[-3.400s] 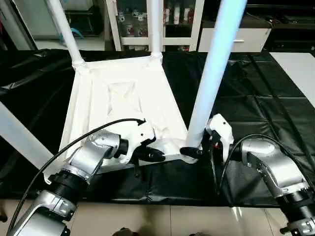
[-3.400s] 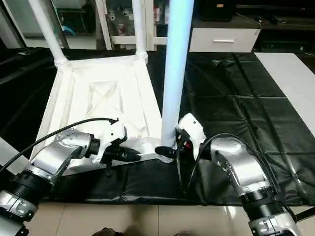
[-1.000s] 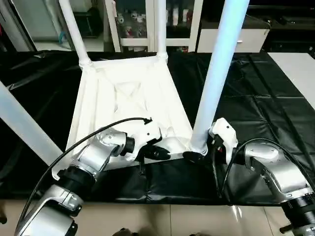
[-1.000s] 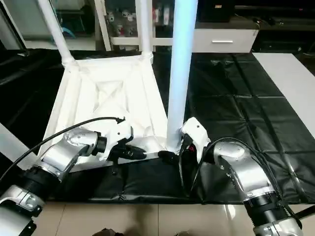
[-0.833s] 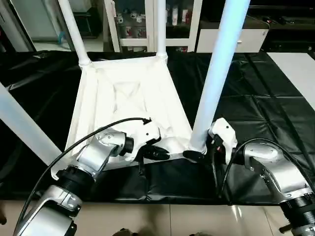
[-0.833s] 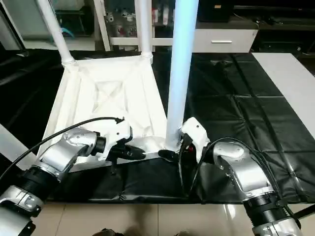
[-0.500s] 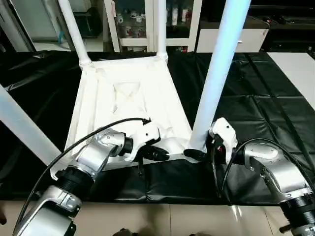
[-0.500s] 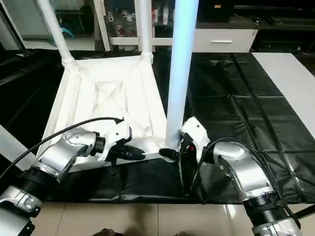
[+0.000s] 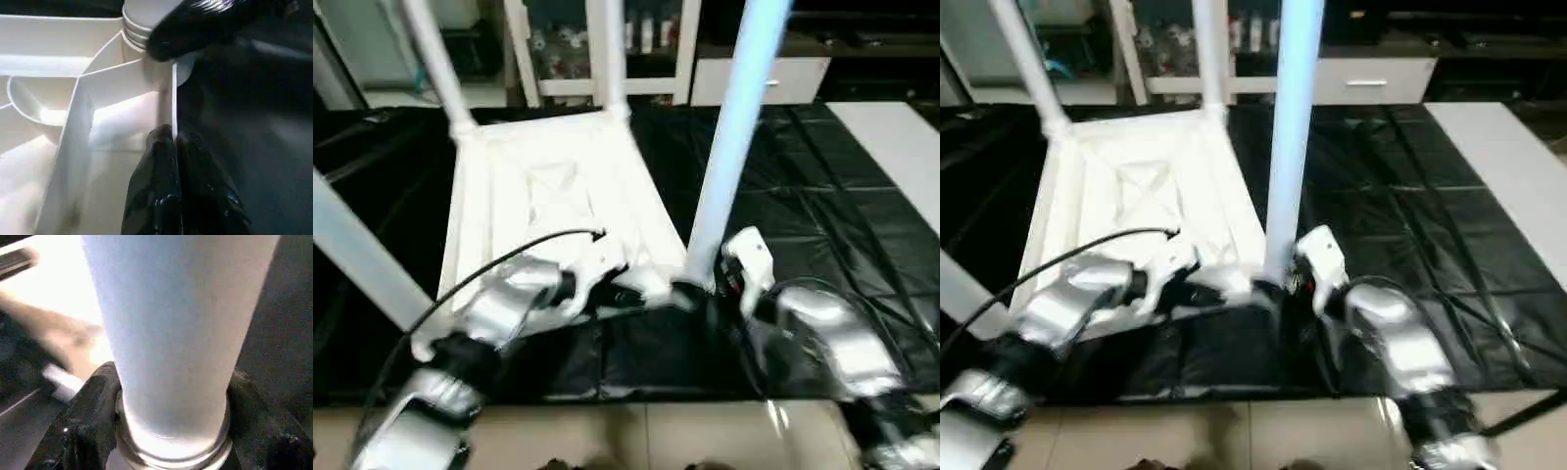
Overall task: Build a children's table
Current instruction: Rotate leg to tighten
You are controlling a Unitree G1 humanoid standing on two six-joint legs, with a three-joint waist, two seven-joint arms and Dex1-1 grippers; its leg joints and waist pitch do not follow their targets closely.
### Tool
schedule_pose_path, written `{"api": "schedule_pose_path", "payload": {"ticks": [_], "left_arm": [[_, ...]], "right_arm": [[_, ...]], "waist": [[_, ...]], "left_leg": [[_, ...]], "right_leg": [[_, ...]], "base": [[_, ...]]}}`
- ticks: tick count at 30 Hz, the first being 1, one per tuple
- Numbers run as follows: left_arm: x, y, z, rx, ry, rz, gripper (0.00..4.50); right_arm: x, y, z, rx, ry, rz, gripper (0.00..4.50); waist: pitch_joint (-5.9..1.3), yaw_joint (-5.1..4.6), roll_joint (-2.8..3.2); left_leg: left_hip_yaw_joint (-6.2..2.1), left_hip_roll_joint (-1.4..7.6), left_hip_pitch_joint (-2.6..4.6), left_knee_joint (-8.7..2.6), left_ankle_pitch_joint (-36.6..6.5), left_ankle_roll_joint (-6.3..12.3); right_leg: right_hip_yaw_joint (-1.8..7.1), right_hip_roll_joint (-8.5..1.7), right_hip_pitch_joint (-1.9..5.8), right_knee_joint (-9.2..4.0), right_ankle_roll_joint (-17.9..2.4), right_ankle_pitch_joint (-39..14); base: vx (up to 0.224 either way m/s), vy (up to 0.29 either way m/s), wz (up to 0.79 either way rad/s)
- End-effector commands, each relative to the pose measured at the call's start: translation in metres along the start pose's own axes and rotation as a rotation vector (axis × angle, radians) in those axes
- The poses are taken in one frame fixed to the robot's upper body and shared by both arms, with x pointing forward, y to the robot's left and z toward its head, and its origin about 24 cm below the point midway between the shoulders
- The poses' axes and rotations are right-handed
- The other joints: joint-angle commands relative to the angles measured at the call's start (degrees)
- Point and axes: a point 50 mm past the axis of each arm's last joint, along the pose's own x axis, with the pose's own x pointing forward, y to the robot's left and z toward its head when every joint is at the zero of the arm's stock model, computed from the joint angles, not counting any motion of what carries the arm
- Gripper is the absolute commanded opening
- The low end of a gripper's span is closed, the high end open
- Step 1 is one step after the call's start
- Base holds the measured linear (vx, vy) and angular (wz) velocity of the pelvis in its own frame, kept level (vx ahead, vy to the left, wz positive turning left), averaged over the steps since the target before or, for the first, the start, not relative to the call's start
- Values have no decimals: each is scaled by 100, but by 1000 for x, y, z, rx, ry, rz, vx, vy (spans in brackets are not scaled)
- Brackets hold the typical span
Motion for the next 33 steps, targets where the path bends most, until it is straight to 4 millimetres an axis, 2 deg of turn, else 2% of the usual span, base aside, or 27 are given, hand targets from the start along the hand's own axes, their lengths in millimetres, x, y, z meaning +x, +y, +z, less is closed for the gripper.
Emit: {"api": "schedule_pose_path", "payload": {"ticks": [1, 4, 5, 6, 7, 8, 9, 10, 11, 12, 13, 14, 18, 20, 21, 22, 23, 24, 25, 26, 27, 28, 29, 30, 31, 32, 33], "left_arm": [[15, -1, 8, -9, -24, 55, 0], [26, 5, 16, -55, -32, 164, 0], [31, 8, 19, -78, -30, 227, 0], [34, 10, 20, -89, -20, 274, 0], [35, 11, 21, -92, -19, 291, 0], [42, 15, 26, -105, -28, 400, 0], [42, 15, 26, -105, -28, 400, 0], [44, 15, 28, -110, -31, 424, 0], [46, 16, 30, -107, -37, 453, 0], [47, 17, 30, -108, -40, 473, 0], [47, 17, 30, -109, -40, 475, 0], [47, 17, 30, -106, -42, 481, 0], [42, 19, 28, -76, -42, 451, 0], [38, 21, 26, -42, -43, 418, 0], [36, 21, 25, -39, -41, 410, 0], [35, 20, 24, -21, -47, 382, 0], [34, 20, 24, -8, -51, 363, 0], [33, 19, 23, -2, -52, 352, 0], [33, 19, 23, 1, -53, 346, 0], [31, 16, 21, 29, -56, 295, 0], [29, 15, 17, 32, -47, 263, 0], [25, 12, 12, 53, -34, 206, 0], [24, 11, 11, 61, -33, 191, 0], [23, 10, 10, 68, -31, 171, 0], [22, 10, 9, 67, -29, 165, 0], [19, 9, 7, 78, -28, 125, 0], [18, 8, 6, 88, -30, 105, 0]], "right_arm": [[11, -6, -1, 87, -15, -174, 273], [25, -2, -4, 97, 8, -276, 273], [31, 0, -3, 112, 13, -321, 273], [36, 0, -2, 124, 15, -375, 273], [38, 1, -2, 127, 17, -391, 273], [48, 6, 1, 117, 39, -480, 273], [48, 6, 1, 117, 39, -480, 273], [51, 7, 2, 103, 45, -509, 273], [53, 7, 3, 92, 44, -526, 273], [55, 6, 7, 88, 23, -545, 272], [55, 6, 8, 89, 19, -547, 272], [57, 7, 11, 120, -9, -533, 272], [61, 15, 24, 180, -116, -397, 272], [55, 13, 30, 128, -166, -382, 342], [53, 11, 31, 116, -175, -384, 342], [50, 8, 32, 102, -183, -387, 352], [47, 5, 33, 92, -188, -391, 352], [45, 4, 33, 86, -189, -392, 369], [44, 3, 33, 82, -190, -392, 369], [38, -3, 32, 66, -192, -385, 390], [31, -8, 31, 48, -188, -381, 390], [19, -16, 29, 38, -182, -354, 397], [16, -18, 28, 42, -181, -341, 416], [13, -19, 28, 40, -176, -324, 416], [11, -19, 28, 33, -174, -316, 425], [1, -20, 27, -6, -158, -256, 434], [-4, -20, 27, -23, -149, -222, 442]], "waist": [[-337, -30, -61], [-352, -63, -48], [-353, -85, -16], [-363, -105, -34], [-379, -115, -19], [-381, -142, 3], [-400, -145, -4], [-404, -109, -36], [-406, -109, -44], [-415, -110, -55], [-424, -99, -40], [-428, -89, -90], [-454, -33, -52], [-445, -27, -30], [-437, -29, -46], [-428, -32, -17], [-423, -81, -46], [-420, -100, -45], [-419, -98, -32], [-419, -103, 27], [-409, -87, 31], [-412, -80, 50], [-419, -52, 25], [-433, -45, 65], [-425, -37, 66], [-416, -28, 122], [-409, -19, 88]], "left_leg": [[-181, 230, 127, -512, -1973, -157], [-182, 219, 124, -507, -2001, -122], [-176, 211, 110, -501, -1982, -129], [-183, 206, 127, -500, -2002, -136], [-168, 202, 134, -484, -1914, -95], [-170, 192, 111, -481, -1821, -96], [-170, 185, 113, -474, -1762, -87], [-148, 185, 127, -462, -1700, 32], [-138, 183, 111, -452, -1639, 78], [-148, 189, 73, -455, -1513, 156], [-144, 191, 71, -445, -1414, 220], [-129, 193, 65, -433, -1300, 303], [-132, 214, 45, -405, -826, 617], [-123, 218, 57, -403, -774, 707], [-116, 214, 53, -406, -817, 714], [-130, 218, 43, -418, -928, 709], [-148, 212, -3, -435, -985, 664], [-158, 211, -12, -442, -1010, 629], [-150, 217, 33, -440, -1116, 571], [-146, 229, 73, -436, -1196, 506], [-144, 236, 80, -449, -1223, 495], [-147, 241, 69, -448, -1127, 497], [-134, 254, 94, -440, -1052, 545], [-130, 248, 100, -431, -1038, 562], [-124, 251, 86, -435, -1032, 574], [-125, 250, 108, -446, -1133, 519], [-123, 253, 112, -450, -1176, 509]], "right_leg": [[133, -260, 166, -489, -1069, -2352], [130, -258, 170, -518, -1015, -2323], [131, -255, 164, -504, -1035, -2258], [117, -249, 164, -516, -1058, -2239], [127, -247, 157, -513, -1096, -2067], [123, -243, 170, -498, -1164, -1900], [119, -235, 179, -489, -1190, -1794], [119, -233, 187, -496, -1212, -1644], [127, -240, 186, -490, -1228, -1579], [118, -253, 232, -469, -1259, -1472], [114, -253, 232, -455, -1277, -1375], [115, -254, 239, -447, -1304, -1241], [106, -262, 285, -355, -1481, -602], [102, -266, 281, -358, -1561, -542], [102, -258, 284, -373, -1548, -600], [102, -267, 298, -369, -1516, -721], [92, -263, 332, -377, -1432, -850], [87, -263, 336, -375, -1413, -933], [89, -263, 298, -408, -1388, -1118], [102, -260, 262, -407, -1436, -1181], [100, -251, 263, -433, -1427, -1186], [107, -237, 285, -393, -1447, -971], [113, -222, 276, -386, -1473, -761], [111, -225, 277, -364, -1514, -671], [119, -238, 269, -369, -1547, -642], [114, -228, 266, -385, -1540, -723], [113, -217, 270, -402, -1511, -746]], "base": [[0, 0, 0], [0, 0, 0], [0, 0, 0], [0, 0, 0], [0, 0, 0], [0, 0, 0], [0, 0, 0], [0, 0, 0], [0, 0, 0], [0, 0, 0], [0, 0, 0], [0, 0, 0], [0, 0, 0], [0, 0, 0], [0, 0, 0], [0, 0, 0], [0, 0, 0], [0, 0, 0], [0, 0, 0], [0, 0, 0], [0, 0, 0], [0, 0, 0], [0, 0, 0], [0, 0, 0], [0, 0, 0], [0, 0, 0], [0, 0, 0]]}}
